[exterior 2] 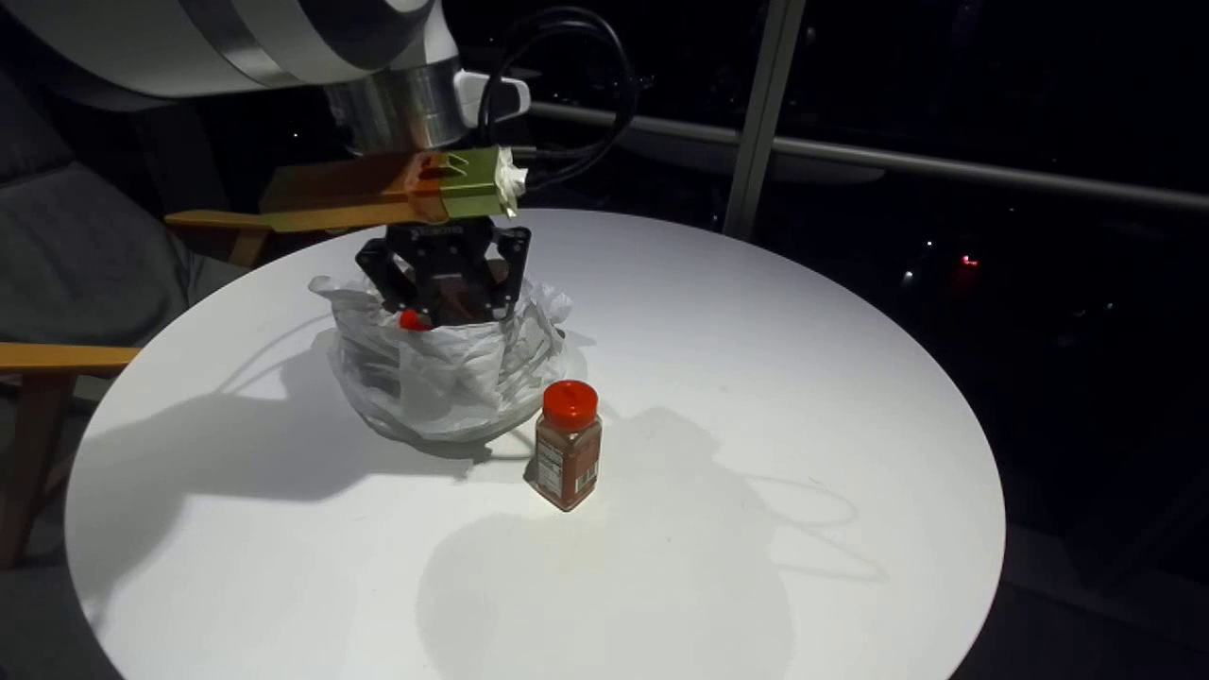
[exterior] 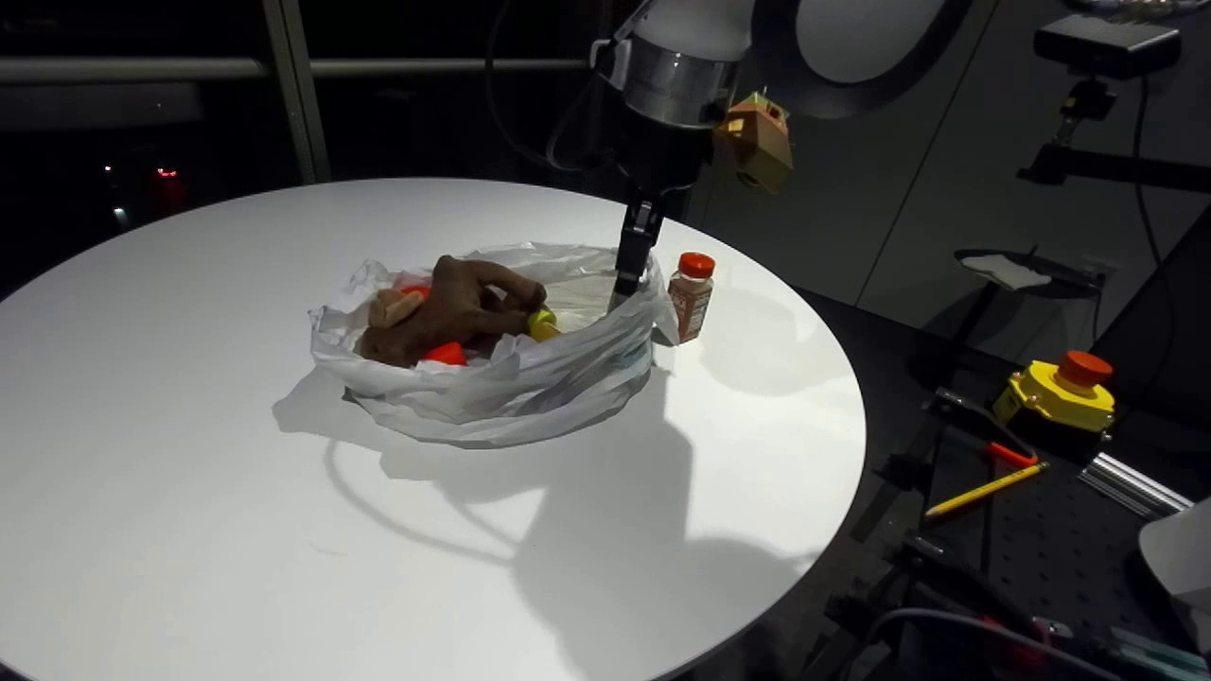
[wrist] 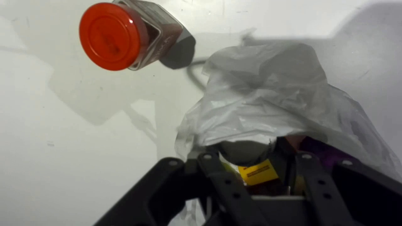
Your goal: Pick the object in the plastic bag and put them on the table
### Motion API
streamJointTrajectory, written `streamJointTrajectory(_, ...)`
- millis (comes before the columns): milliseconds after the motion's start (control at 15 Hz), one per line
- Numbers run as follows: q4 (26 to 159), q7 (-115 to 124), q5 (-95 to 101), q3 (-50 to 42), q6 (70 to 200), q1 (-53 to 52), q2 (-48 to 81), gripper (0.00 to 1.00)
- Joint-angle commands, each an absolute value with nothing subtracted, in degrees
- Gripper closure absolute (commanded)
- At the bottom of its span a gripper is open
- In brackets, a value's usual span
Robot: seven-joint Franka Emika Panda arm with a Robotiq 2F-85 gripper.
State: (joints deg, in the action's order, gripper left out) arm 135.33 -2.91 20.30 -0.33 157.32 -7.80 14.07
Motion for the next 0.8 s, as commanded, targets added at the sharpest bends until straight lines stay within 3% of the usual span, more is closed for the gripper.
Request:
streamJointTrajectory(0,142.3,-1.2,19.9,0.7,161.8,-7.7,5.7,0.86)
streamJointTrajectory(733,146.1,11.5,24.1,4.3,164.0,-10.1,-6.2,0.86)
